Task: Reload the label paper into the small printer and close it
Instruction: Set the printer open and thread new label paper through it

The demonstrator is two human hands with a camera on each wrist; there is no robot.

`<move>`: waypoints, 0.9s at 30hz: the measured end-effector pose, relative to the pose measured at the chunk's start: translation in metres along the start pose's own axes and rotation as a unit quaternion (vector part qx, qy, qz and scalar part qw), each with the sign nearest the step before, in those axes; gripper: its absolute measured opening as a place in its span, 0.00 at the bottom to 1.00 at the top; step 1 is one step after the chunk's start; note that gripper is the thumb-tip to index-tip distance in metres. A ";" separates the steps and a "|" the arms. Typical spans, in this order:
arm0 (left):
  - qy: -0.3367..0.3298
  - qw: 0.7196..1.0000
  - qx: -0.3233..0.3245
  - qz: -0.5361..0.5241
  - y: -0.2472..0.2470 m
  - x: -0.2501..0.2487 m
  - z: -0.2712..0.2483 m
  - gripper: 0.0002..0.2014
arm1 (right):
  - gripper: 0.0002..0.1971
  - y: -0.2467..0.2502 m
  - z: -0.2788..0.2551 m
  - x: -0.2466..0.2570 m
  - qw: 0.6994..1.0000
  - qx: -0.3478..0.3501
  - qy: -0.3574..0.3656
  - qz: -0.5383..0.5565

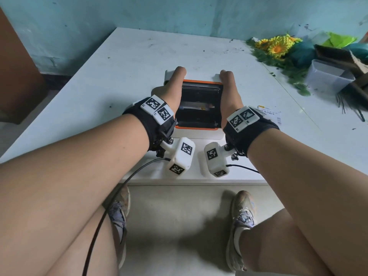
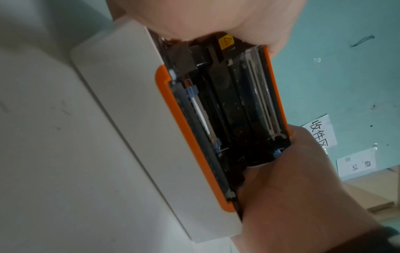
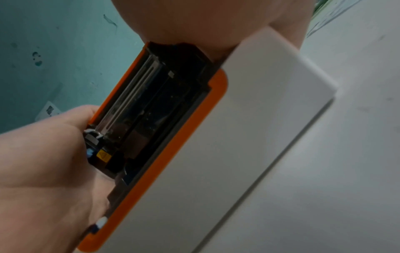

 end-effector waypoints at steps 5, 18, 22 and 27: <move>-0.011 1.000 -0.009 -0.017 -0.005 -0.003 0.000 0.27 | 0.31 -0.001 0.001 0.000 1.000 0.012 -0.005 0.015; -0.026 0.999 -0.022 -0.001 -0.008 -0.007 0.002 0.26 | 0.36 -0.001 0.009 0.001 1.000 -0.007 -0.006 0.028; -0.019 0.999 -0.028 -0.012 -0.008 -0.007 0.003 0.26 | 0.43 -0.002 0.012 0.000 0.999 -0.014 -0.015 0.033; -0.029 0.999 -0.024 0.008 -0.008 -0.008 0.003 0.26 | 0.37 -0.001 0.012 0.000 0.999 0.010 -0.022 0.044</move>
Point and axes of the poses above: each hand's wrist, its own z-axis towards the middle knuckle, its own y-axis out of the back of the hand, x = y × z, the point moved 6 cm from there along z, towards the middle knuckle, and after that the axes turned 8 degrees about -z, right-handed, at the moved point
